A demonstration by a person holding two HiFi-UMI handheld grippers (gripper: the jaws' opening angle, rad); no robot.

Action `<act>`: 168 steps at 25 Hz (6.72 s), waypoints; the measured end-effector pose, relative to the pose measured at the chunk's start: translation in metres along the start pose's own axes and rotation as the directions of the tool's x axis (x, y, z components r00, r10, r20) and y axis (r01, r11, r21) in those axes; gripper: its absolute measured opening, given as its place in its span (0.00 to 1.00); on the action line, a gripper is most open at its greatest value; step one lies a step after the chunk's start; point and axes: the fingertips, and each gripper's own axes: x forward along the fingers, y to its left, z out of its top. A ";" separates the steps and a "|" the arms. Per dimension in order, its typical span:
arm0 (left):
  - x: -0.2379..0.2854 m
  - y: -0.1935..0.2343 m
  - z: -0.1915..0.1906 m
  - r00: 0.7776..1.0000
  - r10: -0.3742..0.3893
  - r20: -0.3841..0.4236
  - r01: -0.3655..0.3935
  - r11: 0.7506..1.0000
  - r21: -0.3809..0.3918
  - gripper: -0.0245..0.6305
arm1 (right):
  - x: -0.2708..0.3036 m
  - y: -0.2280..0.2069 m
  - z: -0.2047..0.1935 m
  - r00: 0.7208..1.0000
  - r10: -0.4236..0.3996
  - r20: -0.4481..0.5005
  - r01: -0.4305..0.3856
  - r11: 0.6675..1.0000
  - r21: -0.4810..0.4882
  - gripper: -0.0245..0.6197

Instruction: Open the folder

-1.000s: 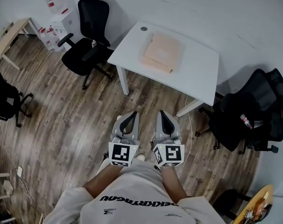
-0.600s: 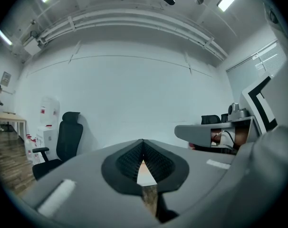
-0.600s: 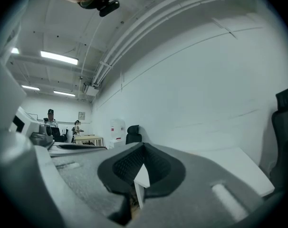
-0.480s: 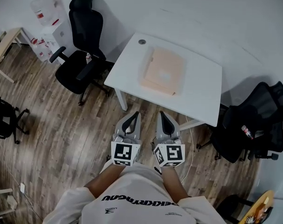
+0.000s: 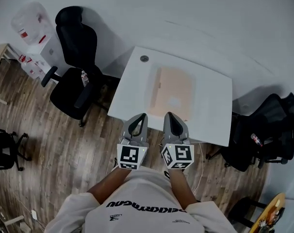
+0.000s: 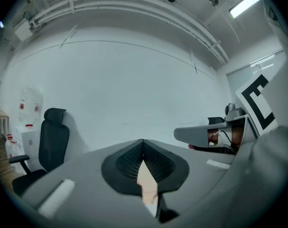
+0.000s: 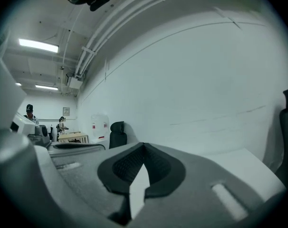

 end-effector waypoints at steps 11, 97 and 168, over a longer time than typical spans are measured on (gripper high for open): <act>0.076 0.049 -0.016 0.993 -0.100 -0.060 0.097 0.994 -0.039 0.03 | 0.096 -0.013 -0.010 0.988 -0.104 -0.116 0.099 0.994 -0.047 0.04; 0.158 0.038 -0.172 0.918 -0.147 -0.368 0.080 0.978 -0.192 0.03 | 0.189 -0.124 -0.139 0.674 -0.330 -0.661 0.222 0.944 -0.245 0.19; 0.199 -0.020 -0.244 0.794 -0.143 -0.591 0.048 0.984 -0.174 0.02 | 0.074 -0.285 -0.072 0.743 -0.436 -0.507 0.424 0.894 -0.147 0.04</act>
